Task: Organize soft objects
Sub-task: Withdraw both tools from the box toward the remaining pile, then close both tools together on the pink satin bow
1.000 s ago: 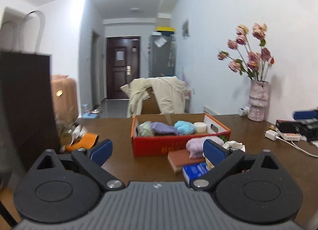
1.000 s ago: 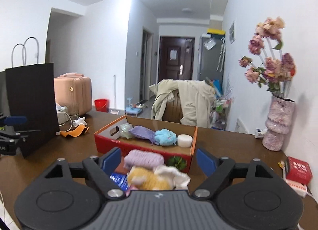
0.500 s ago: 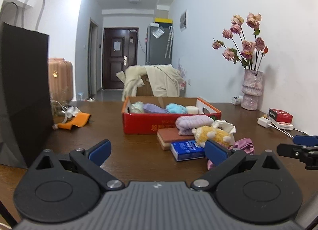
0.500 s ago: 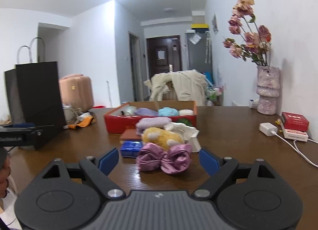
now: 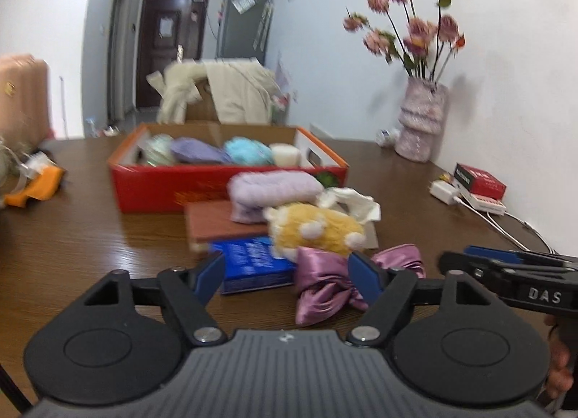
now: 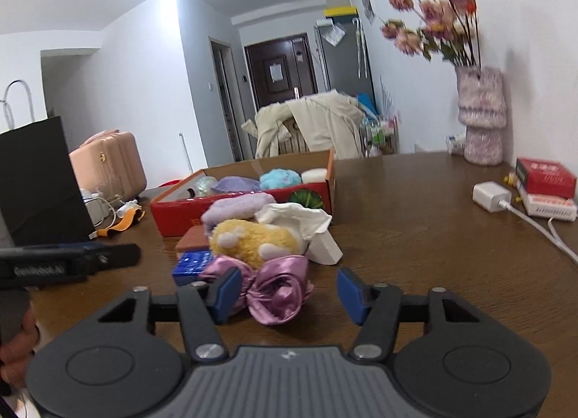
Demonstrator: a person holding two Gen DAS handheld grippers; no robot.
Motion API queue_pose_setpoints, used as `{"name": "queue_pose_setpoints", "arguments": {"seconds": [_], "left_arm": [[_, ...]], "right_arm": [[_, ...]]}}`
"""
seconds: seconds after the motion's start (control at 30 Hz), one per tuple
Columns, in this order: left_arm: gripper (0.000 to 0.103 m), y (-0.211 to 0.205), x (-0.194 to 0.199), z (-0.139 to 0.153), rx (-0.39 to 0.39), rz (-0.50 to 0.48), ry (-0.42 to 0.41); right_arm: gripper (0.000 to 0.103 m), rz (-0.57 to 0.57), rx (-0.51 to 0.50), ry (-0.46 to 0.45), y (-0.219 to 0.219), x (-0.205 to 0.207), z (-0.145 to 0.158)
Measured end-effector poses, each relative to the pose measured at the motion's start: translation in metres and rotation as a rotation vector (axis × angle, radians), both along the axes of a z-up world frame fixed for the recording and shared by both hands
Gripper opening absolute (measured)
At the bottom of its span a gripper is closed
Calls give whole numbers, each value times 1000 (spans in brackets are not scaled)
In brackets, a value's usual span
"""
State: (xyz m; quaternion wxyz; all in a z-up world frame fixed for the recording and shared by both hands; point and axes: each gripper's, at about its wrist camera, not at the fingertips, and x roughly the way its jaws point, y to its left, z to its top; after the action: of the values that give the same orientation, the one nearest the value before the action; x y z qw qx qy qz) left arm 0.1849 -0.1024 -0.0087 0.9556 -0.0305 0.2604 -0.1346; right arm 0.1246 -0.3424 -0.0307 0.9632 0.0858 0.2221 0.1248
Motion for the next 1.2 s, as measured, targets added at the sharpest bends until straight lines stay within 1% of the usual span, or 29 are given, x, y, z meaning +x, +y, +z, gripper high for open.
{"name": "queue_pose_setpoints", "arguments": {"seconds": [0.07, 0.13, 0.17, 0.2, 0.27, 0.33, 0.43, 0.5, 0.57, 0.63, 0.67, 0.7, 0.77, 0.8, 0.87, 0.97, 1.07, 1.2], "left_arm": [[73, -10, 16, -8, -9, -3, 34], [68, -16, 31, -18, -27, -5, 69], [58, -18, 37, -22, -31, -3, 90], [42, -19, 42, -29, -37, -6, 118], [31, -15, 45, -37, -80, -38, 154], [30, -13, 41, -40, -105, -46, 160], [30, -12, 36, -45, -115, -52, 159], [31, -11, 38, -48, -128, -55, 173], [31, -10, 41, -51, -137, -57, 197], [26, -9, 40, -52, -132, -69, 201], [20, -8, 39, -52, -134, -80, 196], [18, -6, 37, -52, -139, -84, 194], [15, -3, 32, -49, -148, -96, 190], [14, -1, 28, -45, -150, -103, 177], [14, 5, 17, -36, -160, -118, 143], [14, 21, 2, -17, -185, -134, 91], [14, 37, -8, 1, -202, -154, 48], [14, 55, -10, 19, -210, -171, 1]], "right_arm": [[50, 8, 29, 23, -6, 18, -3], [48, 21, 46, 34, -9, 35, -6], [46, 28, 49, 38, -10, 43, -6], [45, 40, 51, 39, -10, 52, -8], [41, 66, 44, 55, -8, 69, -12], [40, 100, 10, 92, -4, 83, -19], [38, 176, -5, 139, -1, 88, -30], [37, 215, 10, 173, -1, 89, -38], [34, 226, 45, 184, -3, 92, -41], [33, 234, 66, 197, -5, 96, -42], [30, 236, 71, 199, -4, 96, -43], [28, 238, 79, 199, -3, 95, -44], [7, 240, 82, 204, -1, 92, -45], [7, 238, 77, 205, 2, 90, -44], [7, 222, 59, 195, 9, 82, -39], [6, 199, 44, 157, 16, 64, -25], [6, 184, 41, 98, 25, 45, -5], [6, 164, 26, 25, 44, 27, 19]]}}
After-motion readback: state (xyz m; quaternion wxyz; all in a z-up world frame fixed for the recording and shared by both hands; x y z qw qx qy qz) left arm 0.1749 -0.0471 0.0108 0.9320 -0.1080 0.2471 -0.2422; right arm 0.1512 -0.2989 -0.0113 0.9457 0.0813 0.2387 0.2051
